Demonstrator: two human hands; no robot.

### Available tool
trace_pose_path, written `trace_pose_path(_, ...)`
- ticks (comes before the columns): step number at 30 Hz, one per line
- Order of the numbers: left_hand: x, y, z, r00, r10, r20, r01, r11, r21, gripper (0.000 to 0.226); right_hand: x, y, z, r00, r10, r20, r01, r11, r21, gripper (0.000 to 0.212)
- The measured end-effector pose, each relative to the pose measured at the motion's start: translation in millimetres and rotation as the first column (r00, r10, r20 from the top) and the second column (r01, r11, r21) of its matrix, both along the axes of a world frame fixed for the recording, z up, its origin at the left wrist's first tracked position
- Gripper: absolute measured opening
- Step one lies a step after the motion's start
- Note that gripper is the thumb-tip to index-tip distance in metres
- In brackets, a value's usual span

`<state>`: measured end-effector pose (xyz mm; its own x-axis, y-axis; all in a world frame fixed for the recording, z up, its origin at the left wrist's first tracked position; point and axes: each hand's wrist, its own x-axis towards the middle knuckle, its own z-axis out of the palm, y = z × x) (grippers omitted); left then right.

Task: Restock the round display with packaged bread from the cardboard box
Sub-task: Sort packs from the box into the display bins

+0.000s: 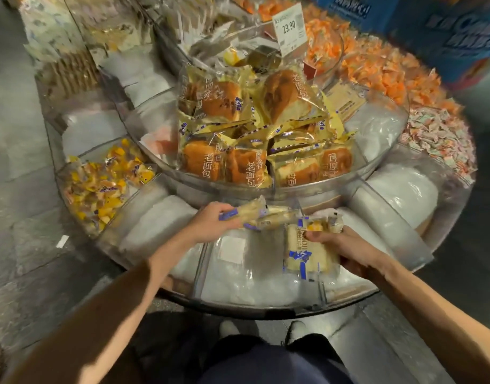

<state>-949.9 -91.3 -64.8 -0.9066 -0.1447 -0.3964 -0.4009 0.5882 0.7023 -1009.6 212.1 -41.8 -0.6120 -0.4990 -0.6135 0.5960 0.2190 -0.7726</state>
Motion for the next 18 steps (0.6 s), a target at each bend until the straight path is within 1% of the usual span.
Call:
trace_pose_path(2,-17.1,-13.3,-1.7,0.998,-0.047,-0.039,0.039,0.982,-0.186,0.029,2.8,1.2,3.2,1.000,-0.016,0.002,0.016,1.000,0.024,0.051)
trace_pose_path(4,-29.0,-16.3,-1.9,0.996,-0.082,-0.026,0.071,0.956,-0.284,0.035,2.6,1.6,4.2,1.000,-0.001,-0.022,0.002,0.998,0.062,0.060)
trace_pose_path(6,-36.1,-10.9,-0.6,0.990,-0.142,-0.001,0.131,0.915,-0.382,0.029,1.0,2.3,5.0,0.999,-0.002,-0.042,0.006,0.996,0.086,0.061)
trace_pose_path(8,-38.8,-5.4,-4.8,0.967,-0.254,0.007,0.224,0.842,-0.490,0.023,0.0,2.4,8.6,0.999,-0.020,-0.030,0.022,0.996,0.084,0.055)
trace_pose_path(9,-39.6,-5.5,-10.5,0.952,-0.308,-0.006,0.255,0.799,-0.544,0.025,-0.4,1.5,9.5,0.999,-0.027,-0.030,0.029,0.996,0.084,0.058)
trace_pose_path(11,-39.1,-6.2,-24.8,0.936,-0.353,-0.004,0.268,0.719,-0.641,0.034,-3.2,0.9,6.7,0.999,-0.018,-0.046,0.021,0.998,0.052,0.073)
trace_pose_path(12,-37.4,-6.2,-31.5,0.934,-0.357,-0.013,0.253,0.687,-0.681,0.037,-4.5,0.3,5.3,0.998,-0.007,-0.059,0.010,0.998,0.058,0.077)
trace_pose_path(13,-34.9,-5.2,-36.6,0.932,-0.362,-0.028,0.235,0.660,-0.713,0.039,-5.0,-0.9,5.5,0.998,0.009,-0.066,-0.005,0.998,0.062,0.073)
trace_pose_path(14,-32.6,-3.2,-39.5,0.931,-0.363,-0.038,0.218,0.638,-0.739,0.041,-5.3,-1.0,5.2,0.998,0.024,-0.060,-0.020,0.998,0.061,0.064)
trace_pose_path(16,-32.0,-0.6,-42.1,0.934,-0.355,-0.042,0.202,0.622,-0.757,0.045,-4.7,-3.1,5.3,0.999,0.016,-0.034,-0.014,0.997,0.070,0.052)
trace_pose_path(18,-31.5,-0.2,-40.0,0.940,-0.337,-0.046,0.186,0.622,-0.760,0.047,-4.3,-5.8,3.7,0.998,0.040,-0.052,-0.034,0.993,0.114,0.052)
